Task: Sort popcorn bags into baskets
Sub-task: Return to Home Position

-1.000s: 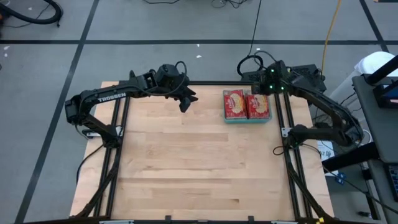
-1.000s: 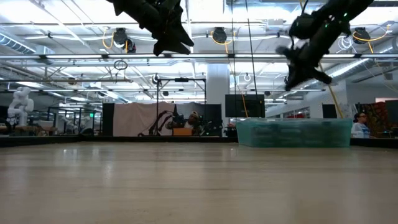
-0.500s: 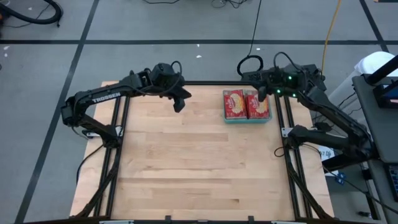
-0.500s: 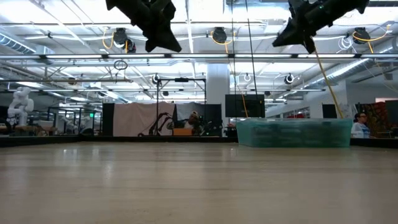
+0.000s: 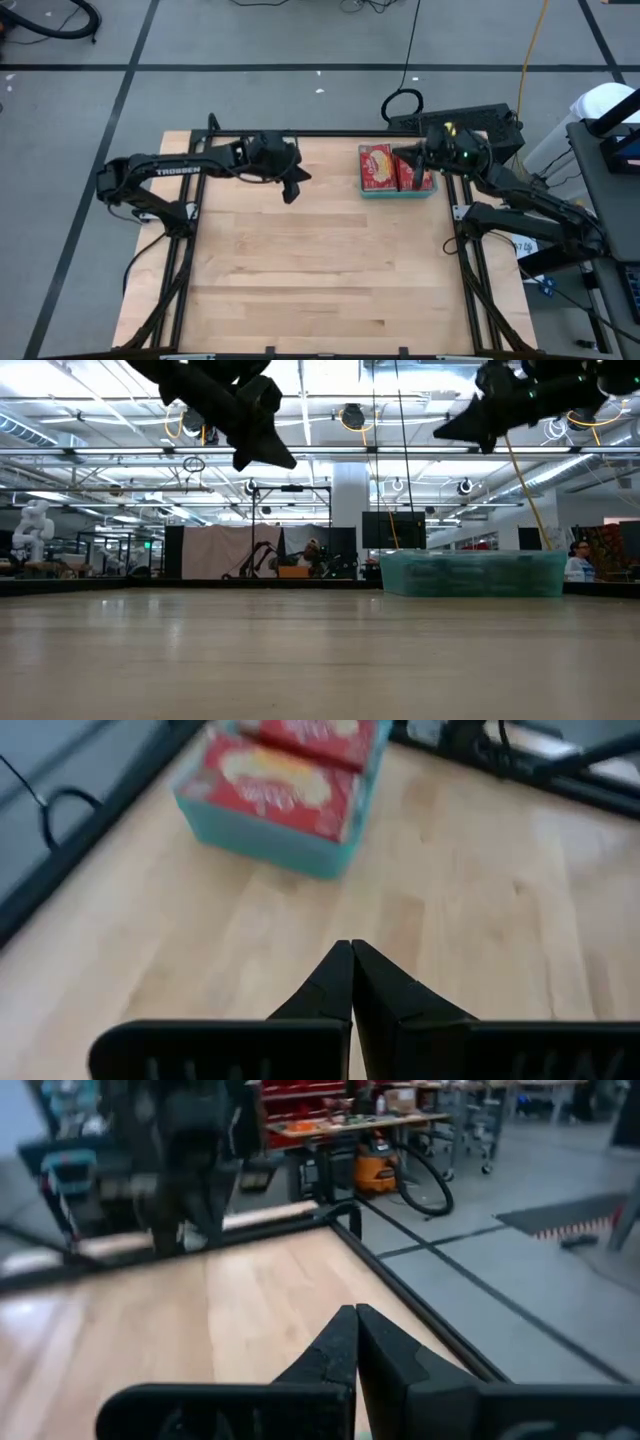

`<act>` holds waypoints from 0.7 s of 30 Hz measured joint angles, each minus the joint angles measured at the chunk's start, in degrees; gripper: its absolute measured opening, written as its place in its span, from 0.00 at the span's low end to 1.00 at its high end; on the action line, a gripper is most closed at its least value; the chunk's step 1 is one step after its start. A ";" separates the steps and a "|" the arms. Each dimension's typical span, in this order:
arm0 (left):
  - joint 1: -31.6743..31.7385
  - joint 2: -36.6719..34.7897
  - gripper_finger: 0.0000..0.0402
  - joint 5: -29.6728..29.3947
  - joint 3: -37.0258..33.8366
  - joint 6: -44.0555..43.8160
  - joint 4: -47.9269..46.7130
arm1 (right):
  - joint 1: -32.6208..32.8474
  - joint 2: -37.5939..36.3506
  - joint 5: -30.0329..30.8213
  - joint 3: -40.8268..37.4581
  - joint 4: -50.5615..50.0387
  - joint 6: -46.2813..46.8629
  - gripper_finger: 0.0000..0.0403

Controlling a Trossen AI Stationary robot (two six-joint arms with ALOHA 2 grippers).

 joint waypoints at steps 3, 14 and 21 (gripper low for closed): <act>-1.35 -0.87 0.01 -3.46 -2.77 -0.96 2.52 | 0.96 -1.59 -0.03 -5.23 3.68 -4.30 0.00; -2.06 -6.17 0.01 -8.29 -17.63 -4.95 11.42 | 2.20 -6.55 -1.54 -22.50 22.02 -5.26 0.00; -2.99 -7.28 0.04 -8.24 -19.73 -1.34 4.74 | 5.47 -9.74 -1.78 -26.70 21.85 -5.26 0.00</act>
